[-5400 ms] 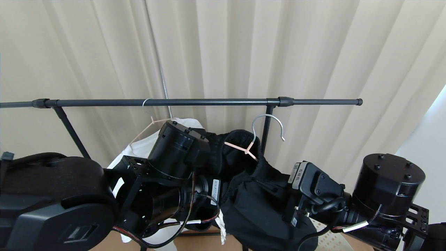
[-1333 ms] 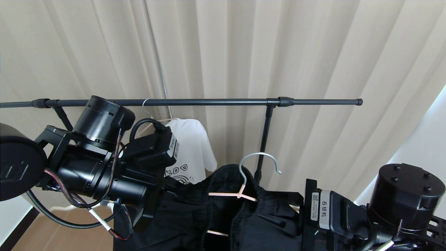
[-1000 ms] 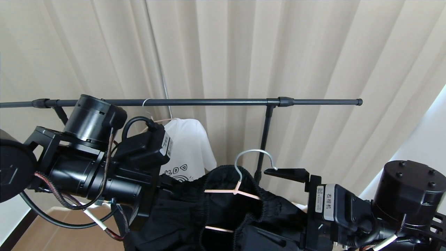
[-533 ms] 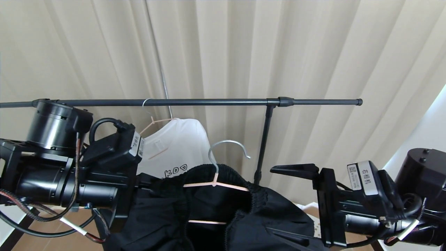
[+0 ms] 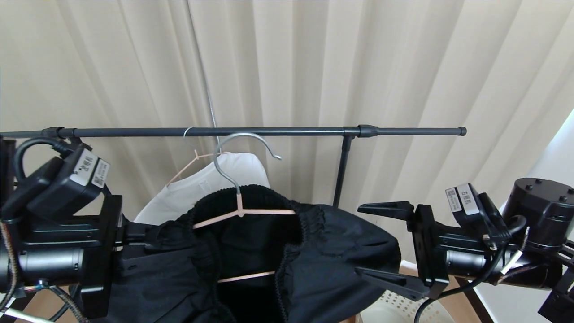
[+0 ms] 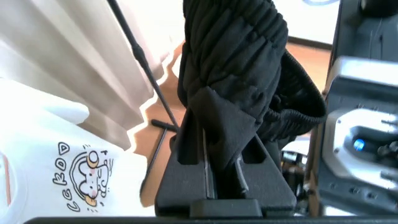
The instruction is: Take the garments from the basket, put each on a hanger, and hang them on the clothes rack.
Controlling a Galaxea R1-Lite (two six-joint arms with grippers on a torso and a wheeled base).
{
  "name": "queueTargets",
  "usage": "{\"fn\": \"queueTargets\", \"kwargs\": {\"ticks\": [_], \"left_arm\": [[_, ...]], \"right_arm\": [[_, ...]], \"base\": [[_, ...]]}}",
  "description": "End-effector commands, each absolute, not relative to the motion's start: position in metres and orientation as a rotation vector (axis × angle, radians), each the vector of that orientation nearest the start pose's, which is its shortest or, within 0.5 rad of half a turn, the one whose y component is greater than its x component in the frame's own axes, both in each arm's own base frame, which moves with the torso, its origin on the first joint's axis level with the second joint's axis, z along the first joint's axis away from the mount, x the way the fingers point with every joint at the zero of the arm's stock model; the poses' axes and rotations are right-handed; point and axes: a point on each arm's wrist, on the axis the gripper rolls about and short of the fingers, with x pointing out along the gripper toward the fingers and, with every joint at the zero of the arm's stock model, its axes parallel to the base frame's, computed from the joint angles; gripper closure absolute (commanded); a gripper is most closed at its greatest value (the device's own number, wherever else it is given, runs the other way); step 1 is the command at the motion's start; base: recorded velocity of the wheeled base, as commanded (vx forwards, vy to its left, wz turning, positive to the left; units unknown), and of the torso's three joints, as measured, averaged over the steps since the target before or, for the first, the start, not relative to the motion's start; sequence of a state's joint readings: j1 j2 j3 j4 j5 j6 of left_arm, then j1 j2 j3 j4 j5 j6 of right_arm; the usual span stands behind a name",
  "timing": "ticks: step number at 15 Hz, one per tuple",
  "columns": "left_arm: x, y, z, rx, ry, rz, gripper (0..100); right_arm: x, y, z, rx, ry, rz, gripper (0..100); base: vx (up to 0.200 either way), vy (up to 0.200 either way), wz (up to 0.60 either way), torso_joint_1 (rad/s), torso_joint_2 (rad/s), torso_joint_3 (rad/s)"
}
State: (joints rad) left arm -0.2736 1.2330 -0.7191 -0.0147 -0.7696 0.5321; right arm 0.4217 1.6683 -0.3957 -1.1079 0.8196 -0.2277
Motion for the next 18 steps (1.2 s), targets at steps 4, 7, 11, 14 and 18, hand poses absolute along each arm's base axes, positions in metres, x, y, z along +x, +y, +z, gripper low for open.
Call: {"fn": "queueTargets", "kwargs": {"ticks": [4,7,11,14,18], "left_arm": [[0.154,-0.049,0.216,0.325,0.190,-1.049,100],[0.154,-0.049,0.217,0.295,0.196,-1.042,100],[0.155,-0.049,0.216,0.279,0.178,-1.035,100],[0.153,-0.049,0.216,0.277,0.174,-1.034,100],[0.147,-0.048,0.219,0.248,0.173,-1.025,100]], "right_arm": [[0.244,0.110,0.108,-0.212,0.098,1.208,0],[0.252,0.108,0.096,-0.242,0.113,1.197,0],[0.262,0.111,0.080,-0.272,0.138,1.202,0],[0.265,0.111,0.079,-0.279,0.134,1.194,100],[0.276,0.103,0.072,-0.271,0.156,1.156,100]], "base": [[0.000,0.000,0.00,0.000,0.00,0.000],[0.000,0.000,0.00,0.000,0.00,0.000],[0.000,0.000,0.00,0.000,0.00,0.000],[0.000,0.000,0.00,0.000,0.00,0.000],[0.000,0.000,0.00,0.000,0.00,0.000]]}}
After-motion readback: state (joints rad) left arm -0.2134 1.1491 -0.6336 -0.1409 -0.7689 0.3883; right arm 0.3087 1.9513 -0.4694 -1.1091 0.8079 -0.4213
